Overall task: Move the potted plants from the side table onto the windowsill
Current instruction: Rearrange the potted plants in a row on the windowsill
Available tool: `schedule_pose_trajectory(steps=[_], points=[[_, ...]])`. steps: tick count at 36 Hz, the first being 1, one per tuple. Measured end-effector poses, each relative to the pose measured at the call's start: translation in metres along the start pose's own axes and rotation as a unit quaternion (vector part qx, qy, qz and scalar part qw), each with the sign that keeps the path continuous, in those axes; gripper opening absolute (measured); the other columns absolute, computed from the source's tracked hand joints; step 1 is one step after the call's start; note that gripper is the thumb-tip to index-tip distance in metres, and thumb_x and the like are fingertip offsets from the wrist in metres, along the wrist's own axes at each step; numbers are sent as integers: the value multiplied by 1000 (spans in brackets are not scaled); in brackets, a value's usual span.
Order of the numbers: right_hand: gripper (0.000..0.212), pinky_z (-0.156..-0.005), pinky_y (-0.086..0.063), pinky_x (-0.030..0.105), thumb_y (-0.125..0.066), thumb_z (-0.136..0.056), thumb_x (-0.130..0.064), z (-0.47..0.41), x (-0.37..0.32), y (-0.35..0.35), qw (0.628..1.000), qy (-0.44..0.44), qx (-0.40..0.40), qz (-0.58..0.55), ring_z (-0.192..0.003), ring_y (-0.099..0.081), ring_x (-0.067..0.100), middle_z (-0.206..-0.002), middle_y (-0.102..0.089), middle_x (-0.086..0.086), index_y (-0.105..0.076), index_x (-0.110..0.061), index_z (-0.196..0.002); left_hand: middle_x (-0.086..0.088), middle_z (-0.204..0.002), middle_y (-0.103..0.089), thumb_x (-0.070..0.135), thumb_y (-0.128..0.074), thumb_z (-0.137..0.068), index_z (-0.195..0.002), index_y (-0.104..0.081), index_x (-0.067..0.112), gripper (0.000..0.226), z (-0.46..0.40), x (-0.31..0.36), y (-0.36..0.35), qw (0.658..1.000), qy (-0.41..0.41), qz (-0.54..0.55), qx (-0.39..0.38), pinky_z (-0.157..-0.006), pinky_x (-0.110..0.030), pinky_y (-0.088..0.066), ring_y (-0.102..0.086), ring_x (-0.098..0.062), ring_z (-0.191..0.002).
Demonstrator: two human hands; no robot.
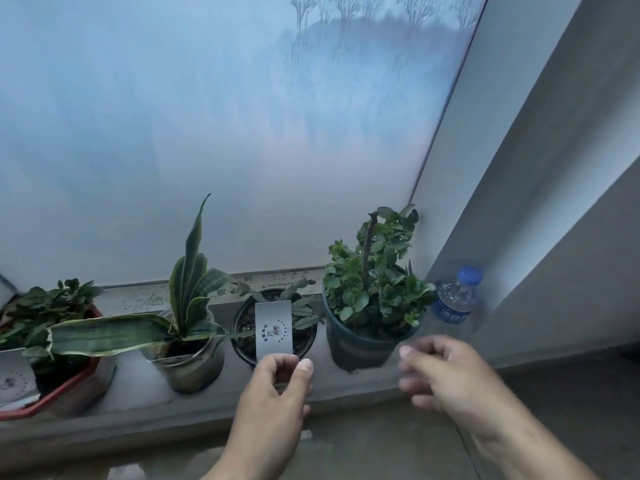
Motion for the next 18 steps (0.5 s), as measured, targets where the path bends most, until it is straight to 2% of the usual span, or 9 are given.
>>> schedule_pose_trajectory(steps=[2,4,7,9,11,12,15,18], points=[[12,-66,-56,39,-64,-97,-17,-13,3,13,997,22,77,-7,-69,-70,22,-78,-75,9,-70,-11,-89,-3,-103,-69,30,-64,-93,-104,-63,21,15,-1,0,-14,1000,12,11,-14,-77,-39,-63,-72,-15,-91],[23,-71,-60,49,-64,-95,-26,-29,6,19,988,41,145,-17,-69,-71,28,-65,-73,4,-70,-13,-77,-2,-110,-68,30,-63,-95,-113,-61,19,21,-4,4,-31,999,29,27,-25,-80,-38,-62,-71,-14,-97],[25,-75,-60,57,-59,-87,-38,-51,11,15,980,52,186,-50,-72,-71,30,-64,-72,-1,-70,-18,-77,2,-123,-62,29,-61,-97,-130,-53,20,35,-8,15,-49,997,45,60,-34,-92,-39,-58,-65,-14,-110],[23,-81,-61,52,-55,-90,-38,-59,9,12,978,54,190,-59,-82,-72,30,-79,-75,-2,-72,-22,-91,8,-123,-60,30,-60,-98,-141,-48,21,46,-11,23,-62,997,36,63,-36,-97,-38,-55,-61,-10,-112],[26,-86,-57,44,-52,-97,-35,-62,5,10,980,51,184,-58,-95,-71,32,-96,-77,4,-72,-23,-109,12,-121,-59,34,-59,-98,-144,-45,20,50,-12,29,-72,999,27,39,-22,-102,-39,-52,-59,-8,-112],[26,-87,-56,42,-51,-100,-32,-63,4,10,981,51,178,-63,-96,-71,32,-98,-76,5,-72,-21,-110,11,-121,-60,35,-59,-98,-143,-46,20,50,-13,30,-76,999,25,33,-13,-104,-40,-50,-60,-9,-112],[23,-91,-57,47,-54,-102,-24,-72,5,8,983,49,153,-90,-90,-69,23,-87,-73,-4,-69,-23,-85,5,-118,-70,32,-59,-98,-131,-56,22,35,-17,32,-85,998,39,39,6,-104,-43,-51,-66,-14,-109],[16,-97,-57,50,-60,-99,-23,-82,9,8,981,39,144,-122,-97,-70,22,-91,-73,-8,-71,-25,-88,4,-116,-71,28,-59,-97,-127,-58,27,29,-19,30,-89,998,38,29,32,-103,-44,-52,-67,-16,-109]])
Point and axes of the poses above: each hand's wrist, its own z-axis away from the middle knuckle, its own y-axis out of the back of the hand, x = y × z, the point moved 2 cm from there along -z, towards the middle knuckle
